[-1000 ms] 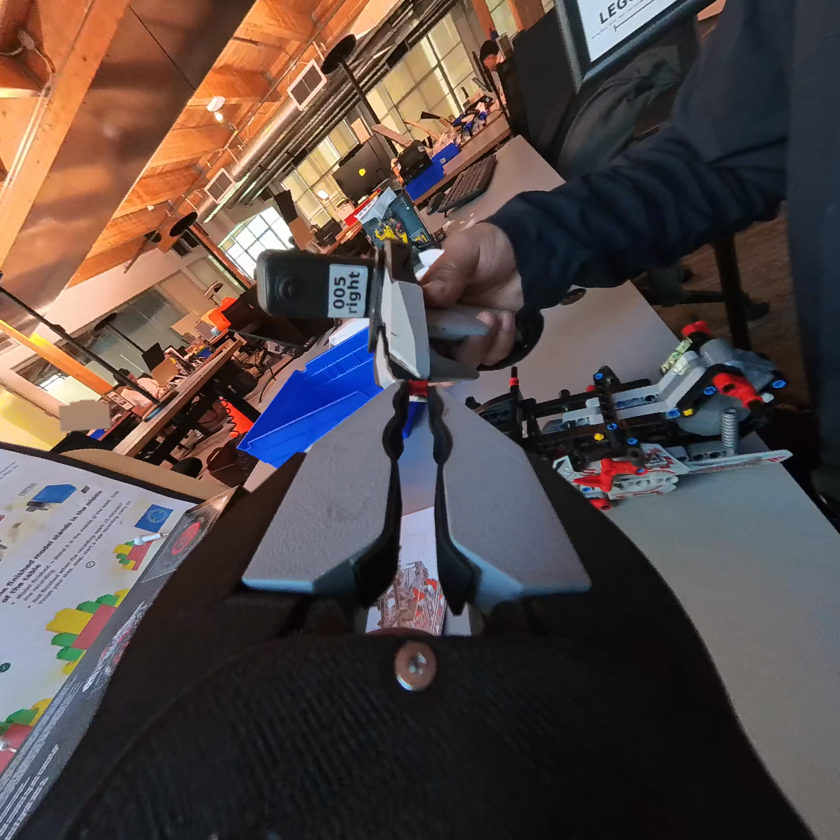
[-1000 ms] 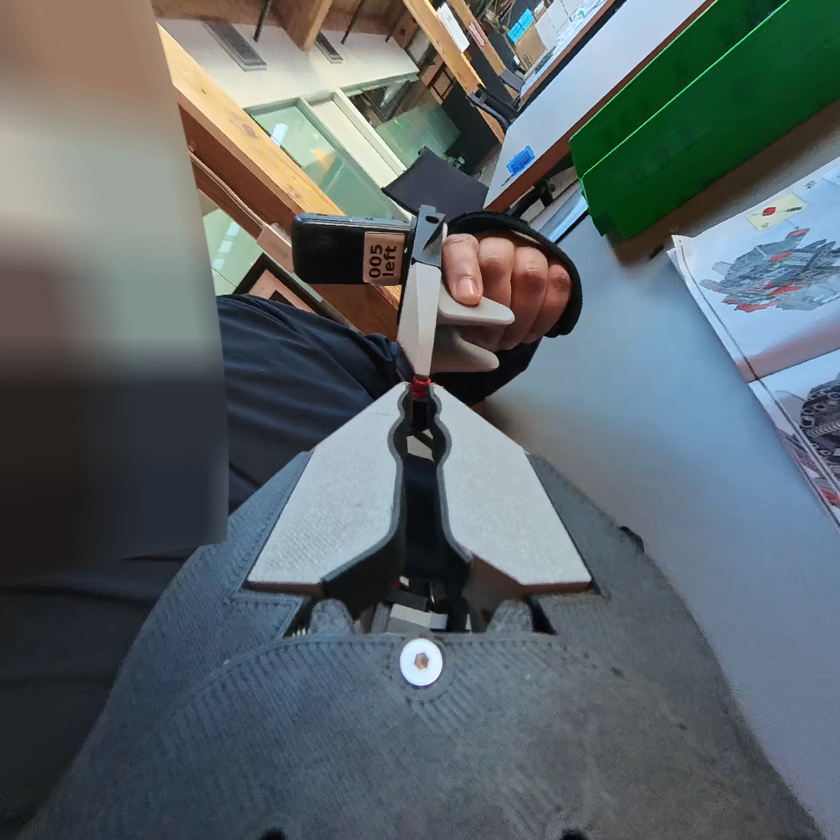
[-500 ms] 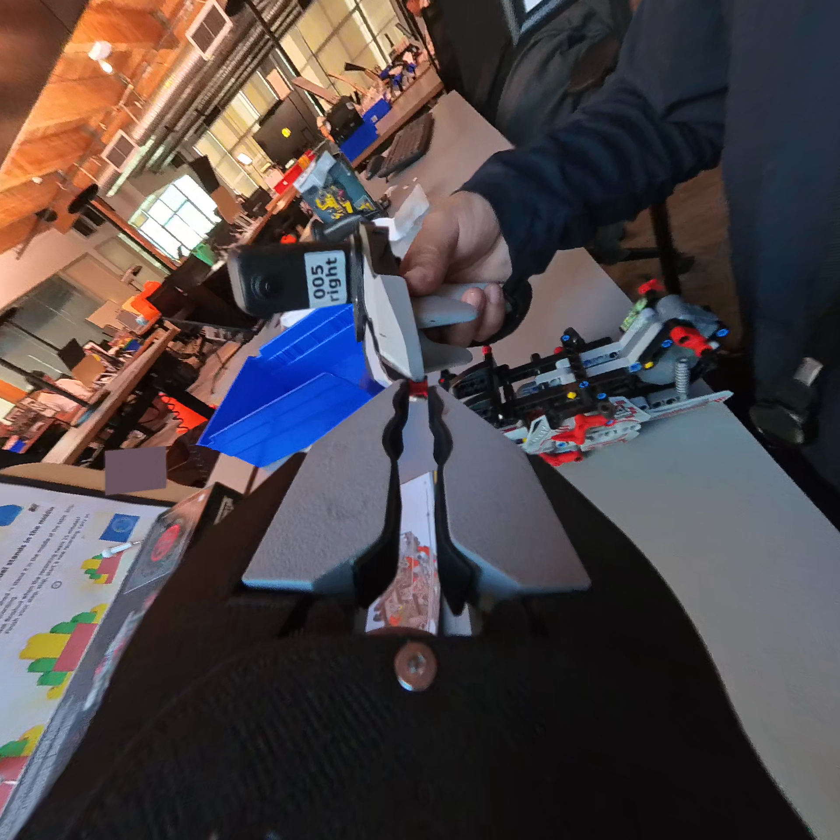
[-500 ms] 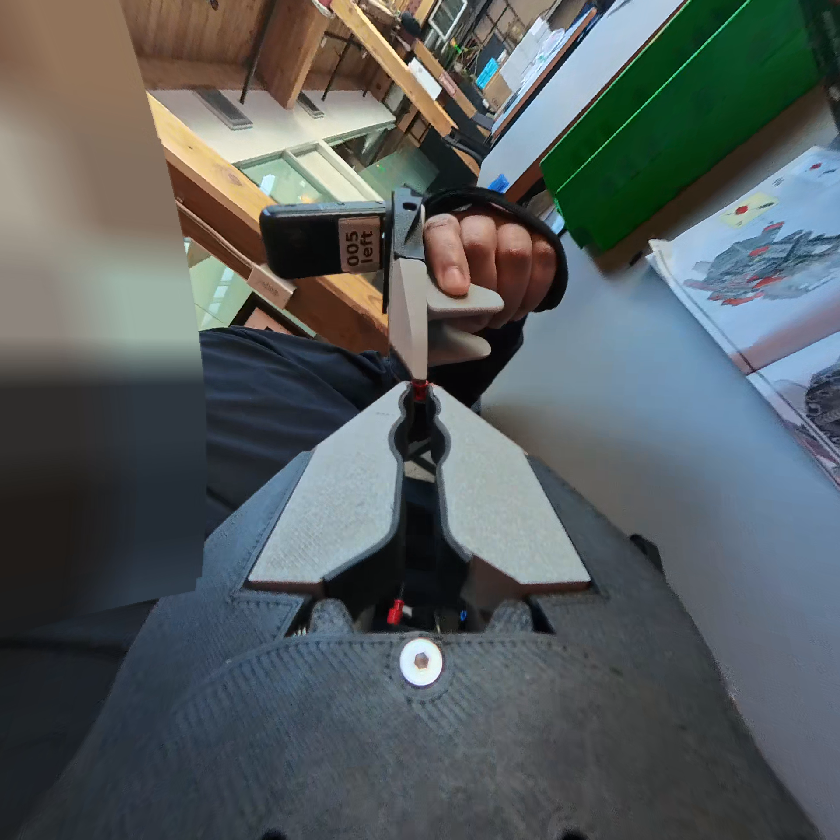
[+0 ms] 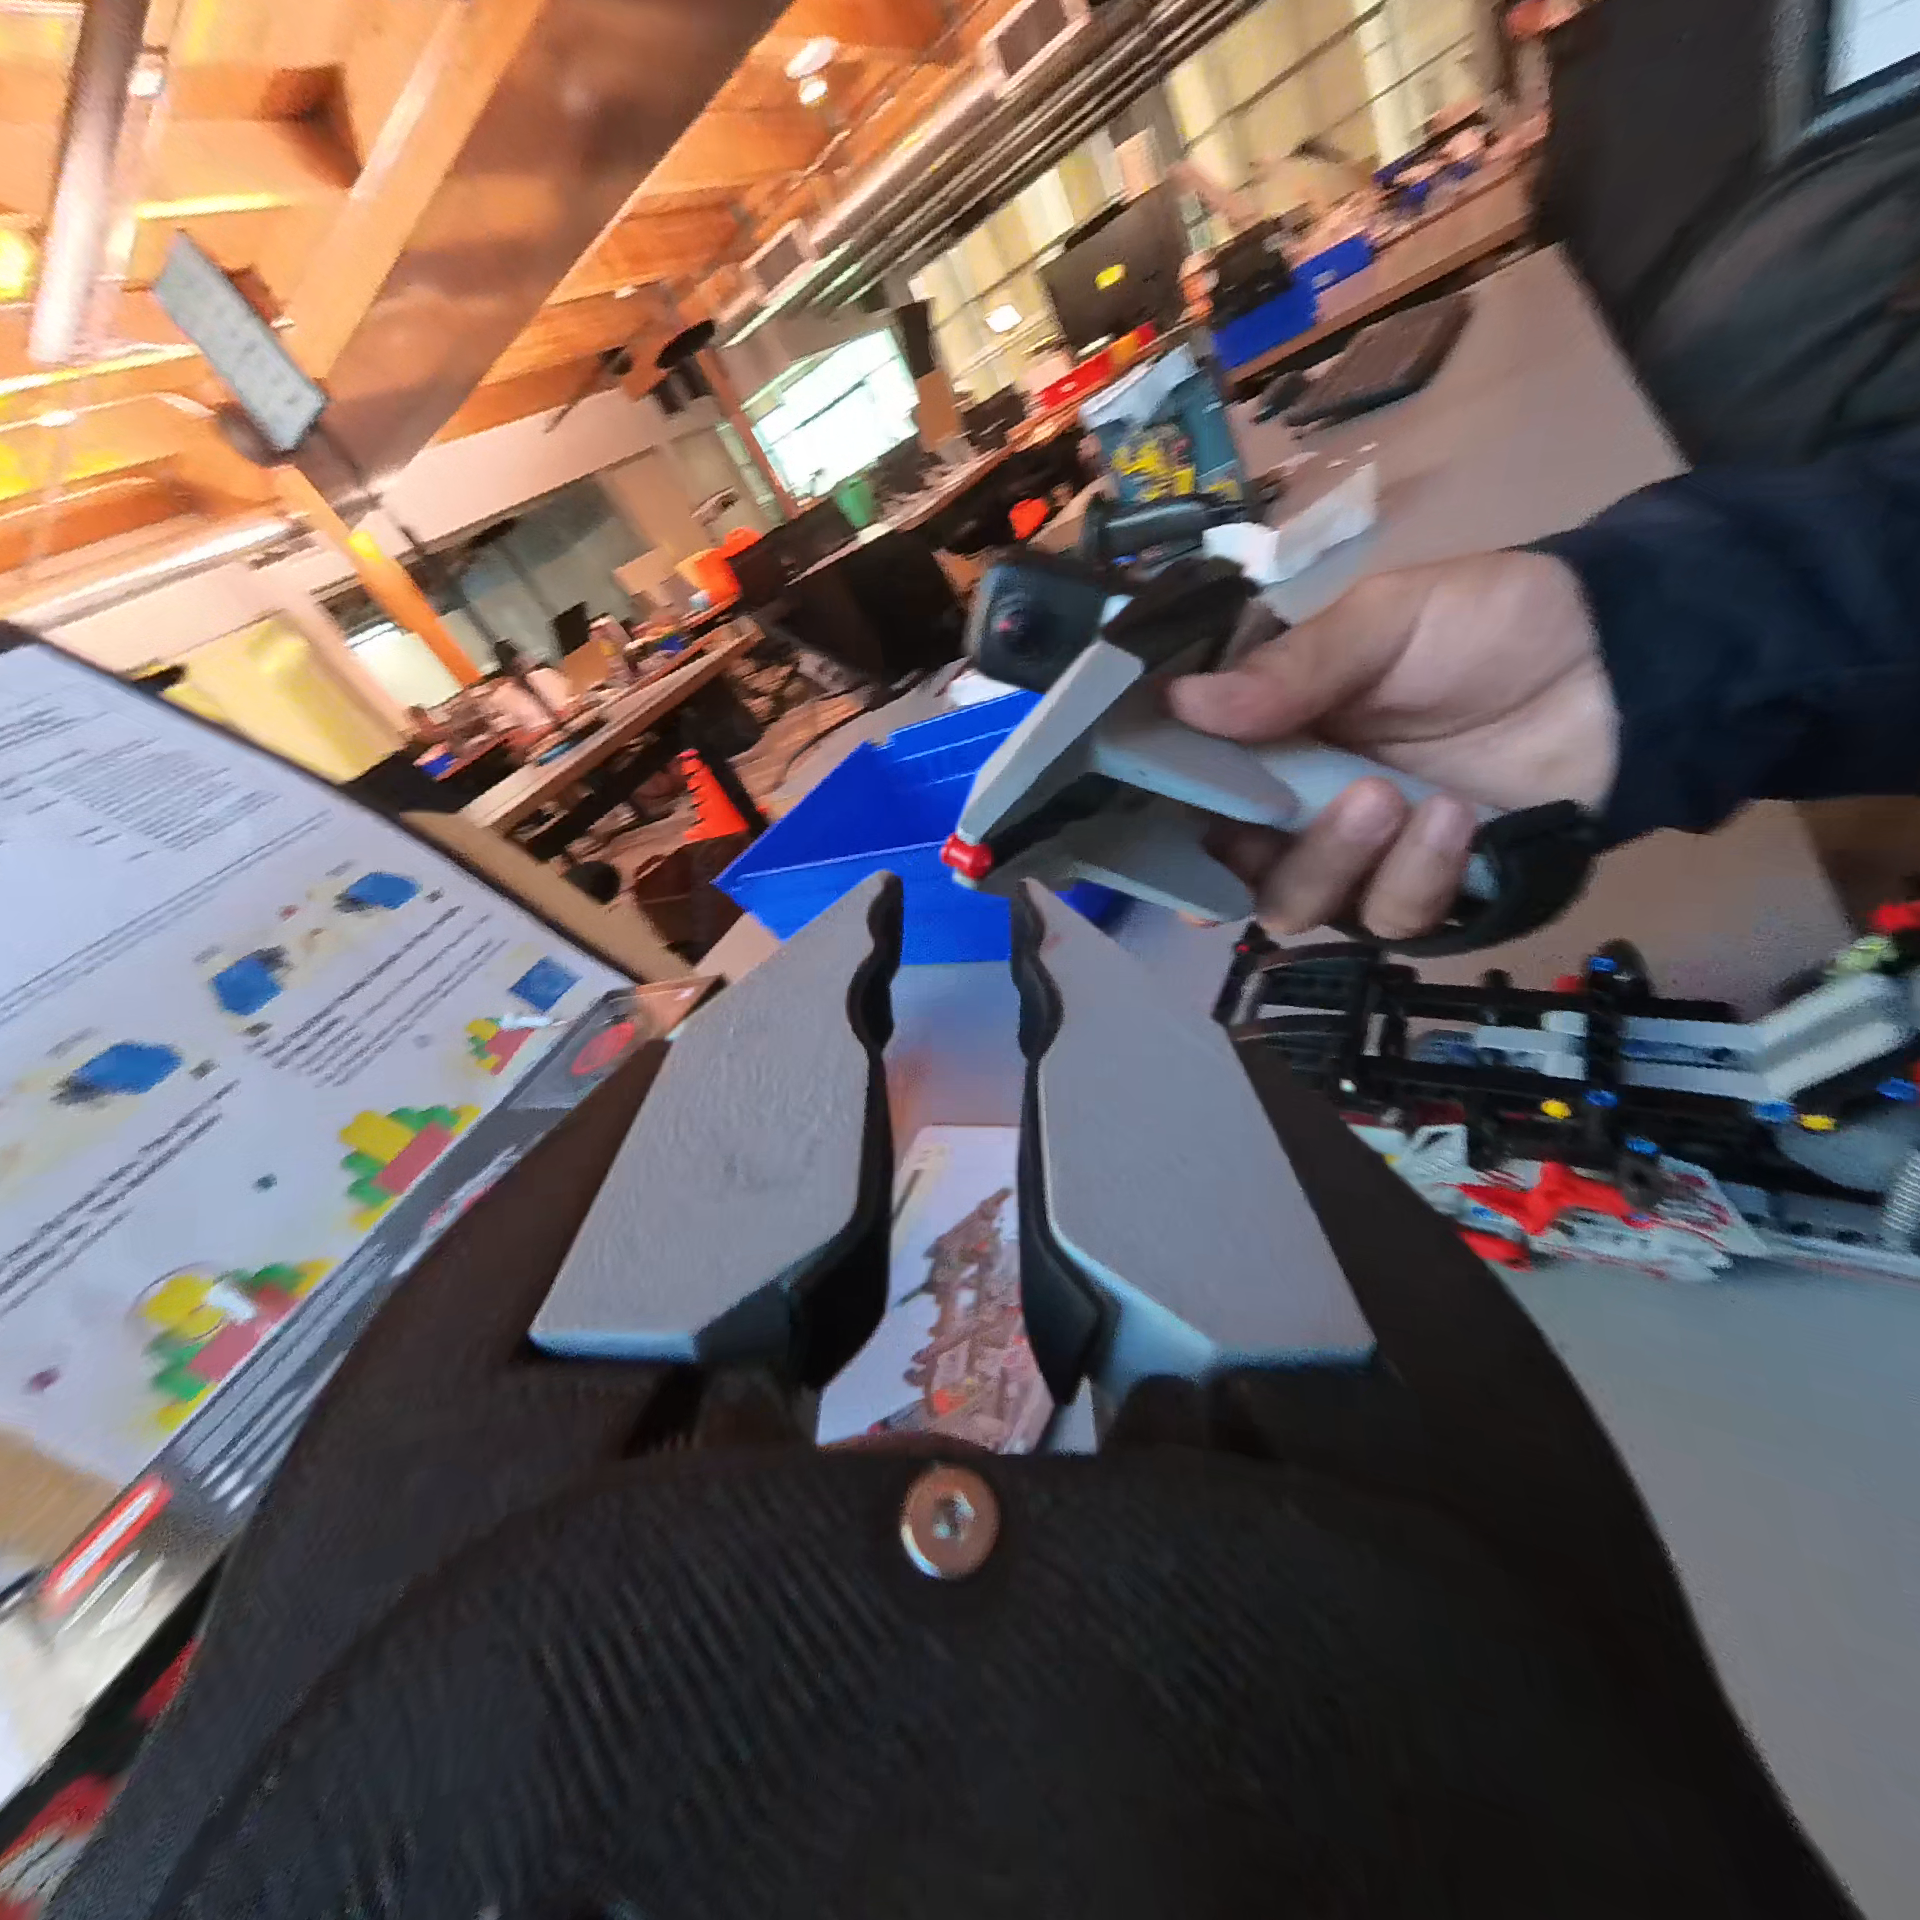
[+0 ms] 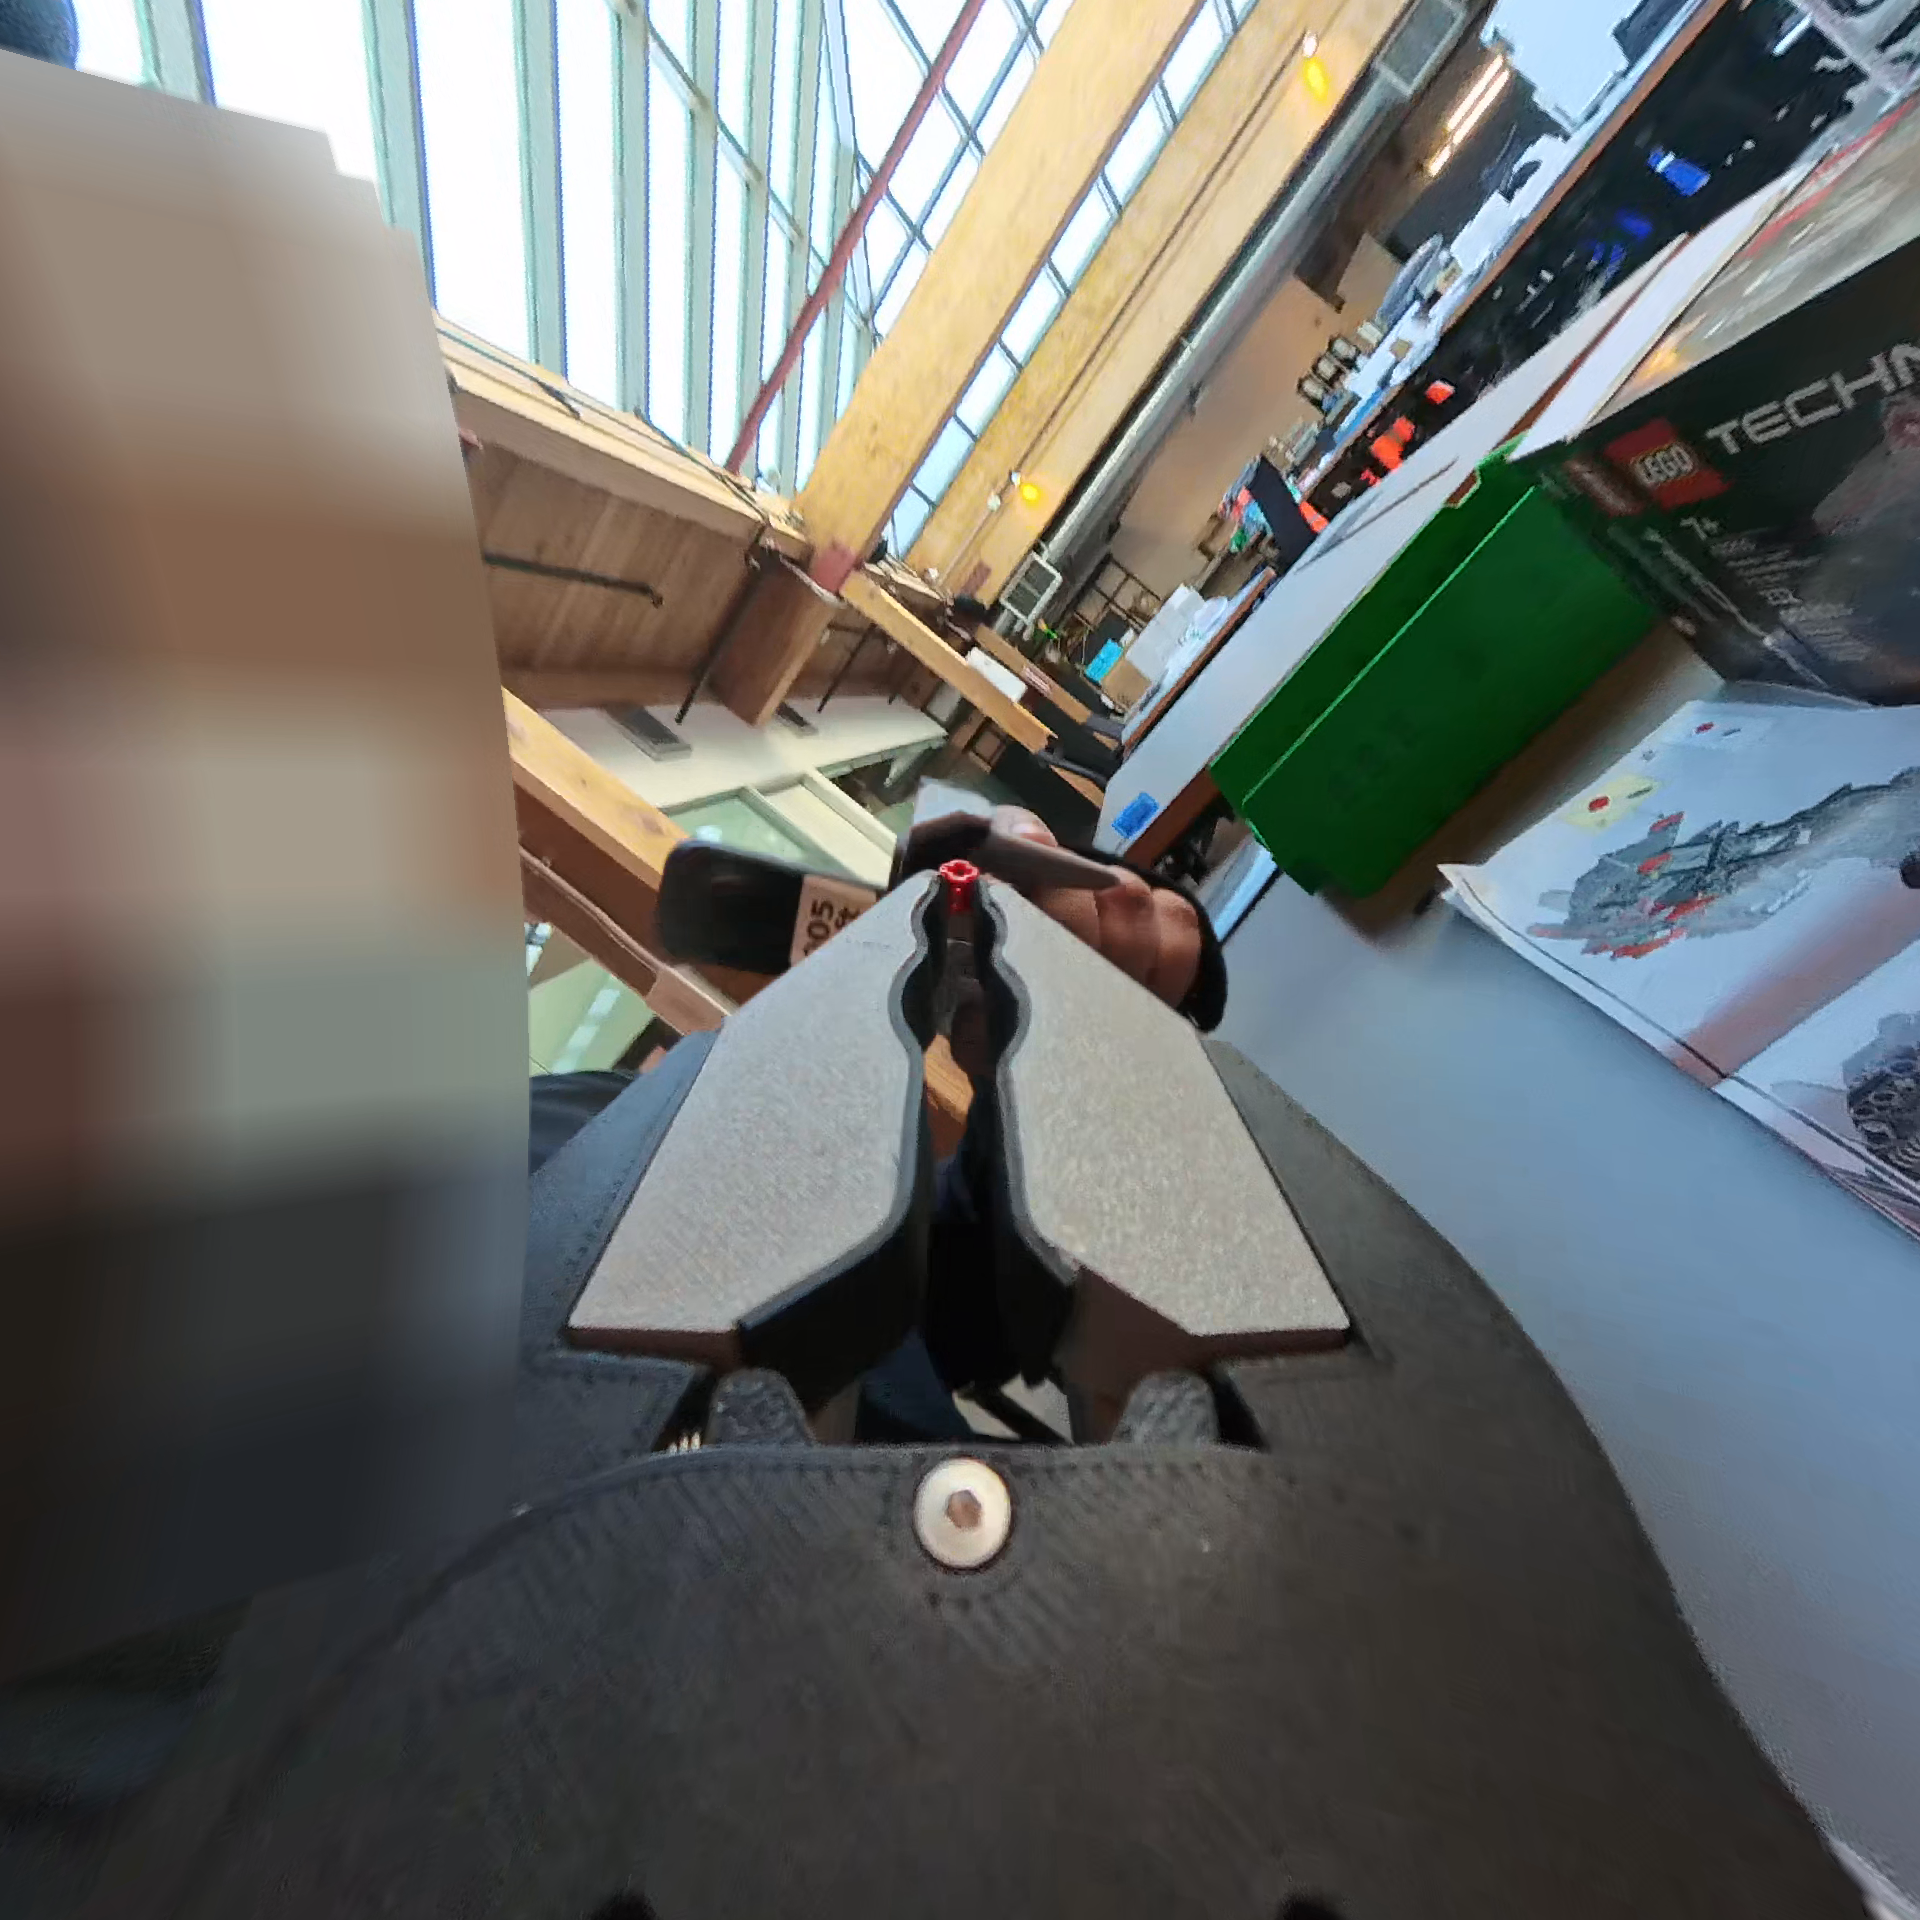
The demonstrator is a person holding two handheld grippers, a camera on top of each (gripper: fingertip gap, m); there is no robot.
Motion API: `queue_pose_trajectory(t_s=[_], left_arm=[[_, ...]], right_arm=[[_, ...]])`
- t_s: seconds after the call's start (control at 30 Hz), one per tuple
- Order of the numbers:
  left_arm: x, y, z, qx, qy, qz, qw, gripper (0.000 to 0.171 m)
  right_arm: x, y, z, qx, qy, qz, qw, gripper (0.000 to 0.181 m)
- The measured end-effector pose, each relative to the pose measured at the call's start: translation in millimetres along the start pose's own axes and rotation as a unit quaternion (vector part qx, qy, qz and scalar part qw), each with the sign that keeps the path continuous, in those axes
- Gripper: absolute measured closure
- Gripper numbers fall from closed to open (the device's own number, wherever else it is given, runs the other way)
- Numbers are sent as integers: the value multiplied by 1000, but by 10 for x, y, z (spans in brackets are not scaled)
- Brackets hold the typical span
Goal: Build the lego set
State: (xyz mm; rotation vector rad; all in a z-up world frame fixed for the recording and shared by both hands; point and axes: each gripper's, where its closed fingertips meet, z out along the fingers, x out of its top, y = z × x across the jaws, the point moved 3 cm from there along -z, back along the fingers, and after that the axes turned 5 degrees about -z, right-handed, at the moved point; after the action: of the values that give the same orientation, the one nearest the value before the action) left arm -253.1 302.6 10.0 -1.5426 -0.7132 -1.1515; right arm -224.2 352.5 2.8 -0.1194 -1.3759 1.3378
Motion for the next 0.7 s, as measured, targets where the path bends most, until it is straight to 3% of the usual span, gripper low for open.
queue_pose_trajectory(t_s=[0.13, 0.7], left_arm=[[54, 8, 44, 63, -9, 43, 997, 159], [73, -41, 160, 117, -24, 21, 993, 167]], right_arm=[[65, -43, 17, 19, 56, 28, 998, 181], [82, -7, 38, -10, 135, 29, 990, 181]])
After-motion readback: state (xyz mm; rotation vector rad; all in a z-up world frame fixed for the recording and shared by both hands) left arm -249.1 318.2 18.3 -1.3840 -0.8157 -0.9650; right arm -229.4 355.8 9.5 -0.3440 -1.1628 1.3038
